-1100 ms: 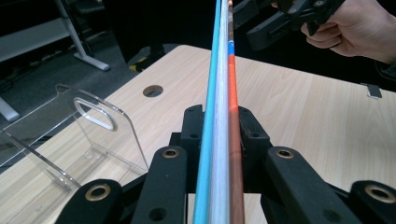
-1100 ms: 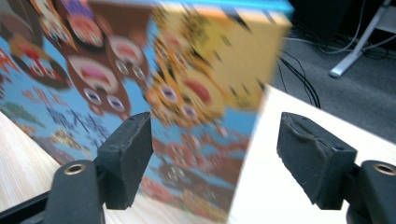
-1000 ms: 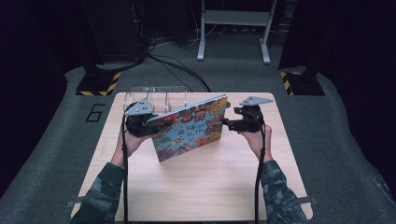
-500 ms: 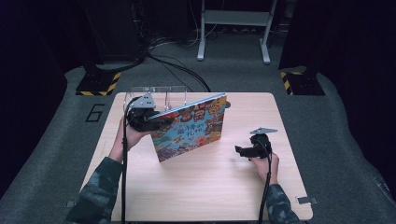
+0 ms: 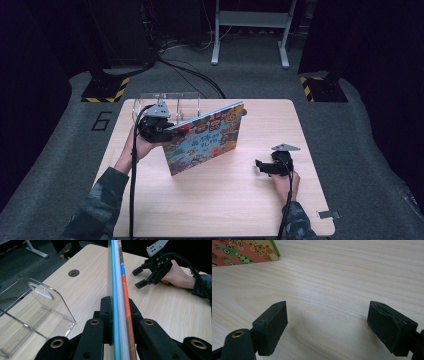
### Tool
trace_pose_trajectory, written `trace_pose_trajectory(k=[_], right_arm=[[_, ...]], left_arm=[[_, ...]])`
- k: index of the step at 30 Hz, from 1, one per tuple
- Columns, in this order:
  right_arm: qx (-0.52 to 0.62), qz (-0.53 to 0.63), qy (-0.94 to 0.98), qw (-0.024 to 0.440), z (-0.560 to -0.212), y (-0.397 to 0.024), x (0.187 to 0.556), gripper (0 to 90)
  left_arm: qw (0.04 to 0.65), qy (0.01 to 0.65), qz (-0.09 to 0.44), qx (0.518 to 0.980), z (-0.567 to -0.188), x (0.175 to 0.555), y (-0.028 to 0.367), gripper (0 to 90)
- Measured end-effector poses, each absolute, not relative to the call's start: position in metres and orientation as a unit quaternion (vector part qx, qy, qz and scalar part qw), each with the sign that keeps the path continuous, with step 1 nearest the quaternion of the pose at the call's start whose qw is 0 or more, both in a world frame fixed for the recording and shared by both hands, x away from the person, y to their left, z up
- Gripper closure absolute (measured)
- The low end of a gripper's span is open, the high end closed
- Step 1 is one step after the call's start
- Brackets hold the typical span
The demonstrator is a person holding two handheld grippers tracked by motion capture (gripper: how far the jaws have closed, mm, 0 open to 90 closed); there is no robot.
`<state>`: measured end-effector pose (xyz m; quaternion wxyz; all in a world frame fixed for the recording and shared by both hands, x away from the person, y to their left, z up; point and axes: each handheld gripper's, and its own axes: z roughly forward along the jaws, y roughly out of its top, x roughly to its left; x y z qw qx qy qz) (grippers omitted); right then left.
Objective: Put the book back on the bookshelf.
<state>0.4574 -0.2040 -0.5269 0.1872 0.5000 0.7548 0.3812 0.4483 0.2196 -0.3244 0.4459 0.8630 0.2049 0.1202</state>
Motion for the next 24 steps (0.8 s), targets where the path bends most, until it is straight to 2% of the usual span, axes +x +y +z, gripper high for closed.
trace_pose_trajectory(k=[7,24], right_arm=[[0.502,0.382,0.753,0.188,-0.527,-0.204,0.457,16.8],[0.507,0.383,0.750,0.185,-0.527,-0.204,0.458,17.8]], left_arm=[[0.446,0.217,0.106,0.862,-0.317,0.450,0.222,80.6],[0.442,0.239,0.117,0.857,-0.286,0.447,0.236,80.6]])
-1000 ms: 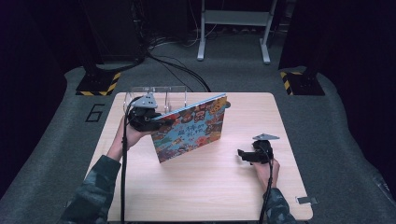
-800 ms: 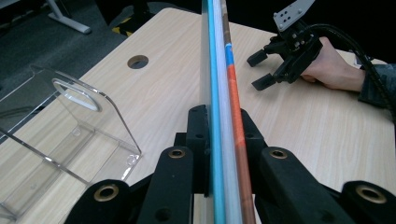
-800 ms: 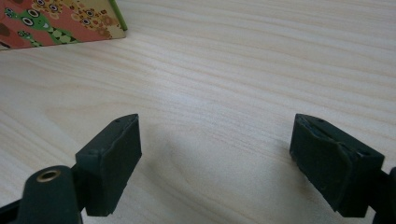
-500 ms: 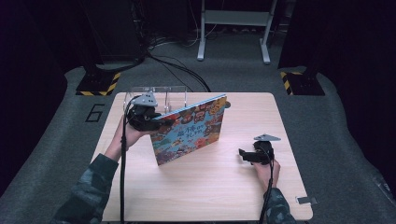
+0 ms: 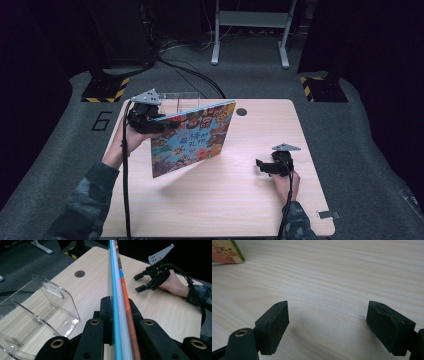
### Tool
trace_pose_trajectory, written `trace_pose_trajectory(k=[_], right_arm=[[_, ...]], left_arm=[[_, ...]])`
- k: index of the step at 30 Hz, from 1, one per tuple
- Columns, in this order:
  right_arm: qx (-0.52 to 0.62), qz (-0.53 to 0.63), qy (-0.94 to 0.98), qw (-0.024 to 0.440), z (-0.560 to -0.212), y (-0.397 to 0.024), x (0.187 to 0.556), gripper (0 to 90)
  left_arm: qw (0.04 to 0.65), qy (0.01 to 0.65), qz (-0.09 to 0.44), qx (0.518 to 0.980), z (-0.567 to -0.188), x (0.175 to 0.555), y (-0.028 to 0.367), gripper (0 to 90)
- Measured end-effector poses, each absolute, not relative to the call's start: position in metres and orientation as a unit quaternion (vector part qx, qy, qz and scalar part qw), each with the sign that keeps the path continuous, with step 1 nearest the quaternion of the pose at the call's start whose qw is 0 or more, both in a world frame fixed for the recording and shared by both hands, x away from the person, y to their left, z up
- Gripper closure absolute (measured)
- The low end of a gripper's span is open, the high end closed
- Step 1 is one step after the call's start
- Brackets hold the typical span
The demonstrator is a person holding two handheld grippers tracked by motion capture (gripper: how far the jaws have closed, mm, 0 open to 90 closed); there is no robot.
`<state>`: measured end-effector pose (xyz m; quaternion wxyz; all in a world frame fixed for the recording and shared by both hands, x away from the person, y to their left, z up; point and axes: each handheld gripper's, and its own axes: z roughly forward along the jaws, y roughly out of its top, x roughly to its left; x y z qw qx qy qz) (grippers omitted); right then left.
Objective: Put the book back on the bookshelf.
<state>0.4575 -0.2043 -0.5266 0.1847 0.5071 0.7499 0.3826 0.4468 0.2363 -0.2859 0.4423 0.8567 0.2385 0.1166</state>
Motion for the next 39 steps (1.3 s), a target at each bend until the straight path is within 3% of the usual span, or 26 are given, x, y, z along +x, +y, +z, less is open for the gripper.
trace_pose_trajectory(k=[39], right_arm=[[0.507,0.381,0.749,0.190,-0.527,-0.203,0.458,18.9]], left_arm=[[0.461,0.337,0.205,0.795,-0.243,0.424,0.338,80.3]])
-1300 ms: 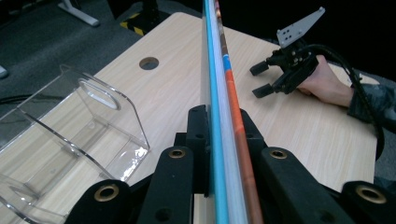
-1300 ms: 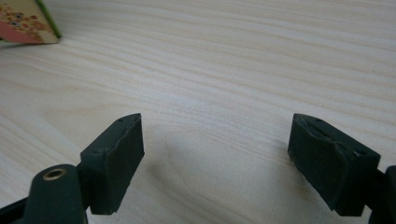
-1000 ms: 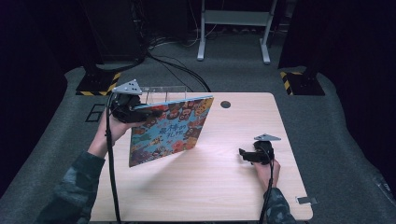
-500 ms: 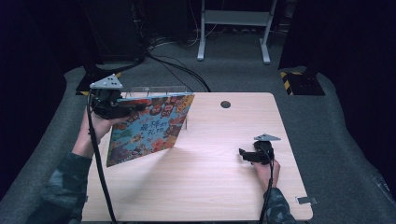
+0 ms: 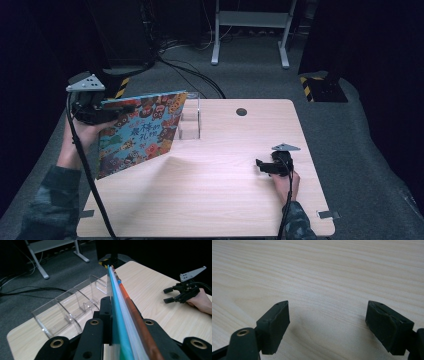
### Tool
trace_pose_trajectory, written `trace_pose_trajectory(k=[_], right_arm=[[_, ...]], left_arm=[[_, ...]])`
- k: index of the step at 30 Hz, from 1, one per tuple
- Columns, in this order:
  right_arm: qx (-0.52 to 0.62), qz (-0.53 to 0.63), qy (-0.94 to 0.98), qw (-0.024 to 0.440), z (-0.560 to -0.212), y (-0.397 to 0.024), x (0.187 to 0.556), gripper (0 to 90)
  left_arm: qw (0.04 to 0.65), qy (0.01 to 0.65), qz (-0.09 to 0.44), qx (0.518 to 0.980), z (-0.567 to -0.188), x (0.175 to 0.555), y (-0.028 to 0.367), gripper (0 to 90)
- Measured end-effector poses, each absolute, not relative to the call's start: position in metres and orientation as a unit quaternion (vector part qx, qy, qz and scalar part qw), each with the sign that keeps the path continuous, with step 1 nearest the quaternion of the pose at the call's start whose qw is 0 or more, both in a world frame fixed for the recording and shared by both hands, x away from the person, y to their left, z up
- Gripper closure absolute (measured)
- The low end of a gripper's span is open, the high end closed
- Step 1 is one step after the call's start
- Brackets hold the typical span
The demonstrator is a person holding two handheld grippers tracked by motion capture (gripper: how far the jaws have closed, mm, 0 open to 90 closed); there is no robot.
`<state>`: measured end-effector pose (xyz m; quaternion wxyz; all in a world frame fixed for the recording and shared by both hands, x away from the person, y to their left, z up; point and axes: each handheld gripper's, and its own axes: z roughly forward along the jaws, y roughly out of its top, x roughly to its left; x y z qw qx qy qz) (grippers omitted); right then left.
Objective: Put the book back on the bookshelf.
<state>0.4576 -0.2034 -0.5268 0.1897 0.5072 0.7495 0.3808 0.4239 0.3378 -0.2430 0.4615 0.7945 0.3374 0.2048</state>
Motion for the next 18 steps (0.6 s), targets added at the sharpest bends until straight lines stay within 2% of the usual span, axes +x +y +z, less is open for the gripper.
trace_pose_trajectory(k=[18], right_arm=[[0.507,0.380,0.749,0.191,-0.527,-0.203,0.458,19.7]], left_arm=[[0.455,0.378,0.236,0.771,-0.236,0.417,0.373,80.3]])
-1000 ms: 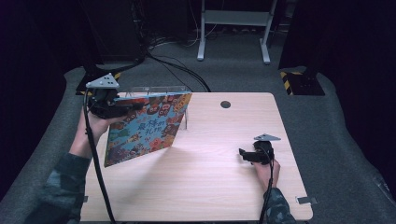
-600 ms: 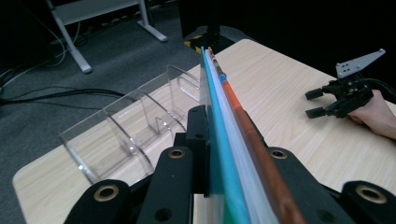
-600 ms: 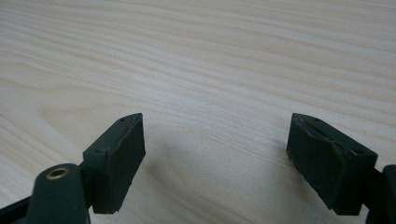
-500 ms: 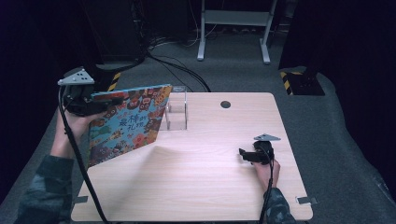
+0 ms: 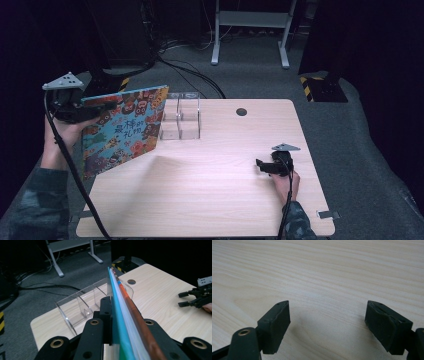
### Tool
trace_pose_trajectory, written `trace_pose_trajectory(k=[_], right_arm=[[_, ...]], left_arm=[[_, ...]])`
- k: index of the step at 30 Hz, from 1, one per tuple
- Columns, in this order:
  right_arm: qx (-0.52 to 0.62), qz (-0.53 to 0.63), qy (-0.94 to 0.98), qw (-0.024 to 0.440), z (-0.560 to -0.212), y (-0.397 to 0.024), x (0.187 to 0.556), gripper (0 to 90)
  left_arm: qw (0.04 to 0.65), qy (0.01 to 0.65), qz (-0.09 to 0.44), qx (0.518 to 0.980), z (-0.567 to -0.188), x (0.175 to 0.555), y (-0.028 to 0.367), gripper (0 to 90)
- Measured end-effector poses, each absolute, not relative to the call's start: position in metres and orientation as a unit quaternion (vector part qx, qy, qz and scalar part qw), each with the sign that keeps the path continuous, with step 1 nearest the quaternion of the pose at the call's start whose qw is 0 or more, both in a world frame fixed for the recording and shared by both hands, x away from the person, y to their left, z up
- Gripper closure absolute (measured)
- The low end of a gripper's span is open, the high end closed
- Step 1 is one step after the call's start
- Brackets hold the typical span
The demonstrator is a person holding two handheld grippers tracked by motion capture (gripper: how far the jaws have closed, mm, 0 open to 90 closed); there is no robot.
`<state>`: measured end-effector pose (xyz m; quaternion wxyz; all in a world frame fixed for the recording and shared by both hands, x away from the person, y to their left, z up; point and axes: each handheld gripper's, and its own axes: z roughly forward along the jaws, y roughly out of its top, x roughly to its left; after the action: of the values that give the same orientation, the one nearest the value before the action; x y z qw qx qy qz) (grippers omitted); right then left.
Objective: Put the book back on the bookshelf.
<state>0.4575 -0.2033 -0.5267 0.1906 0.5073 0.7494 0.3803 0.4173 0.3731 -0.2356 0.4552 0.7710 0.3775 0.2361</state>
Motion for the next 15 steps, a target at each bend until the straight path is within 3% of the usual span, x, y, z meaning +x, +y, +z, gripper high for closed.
trace_pose_trajectory(k=[15], right_arm=[[0.509,0.377,0.751,0.189,-0.526,-0.203,0.457,20.1]], left_arm=[[0.444,0.418,0.255,0.751,-0.238,0.429,0.385,80.3]])
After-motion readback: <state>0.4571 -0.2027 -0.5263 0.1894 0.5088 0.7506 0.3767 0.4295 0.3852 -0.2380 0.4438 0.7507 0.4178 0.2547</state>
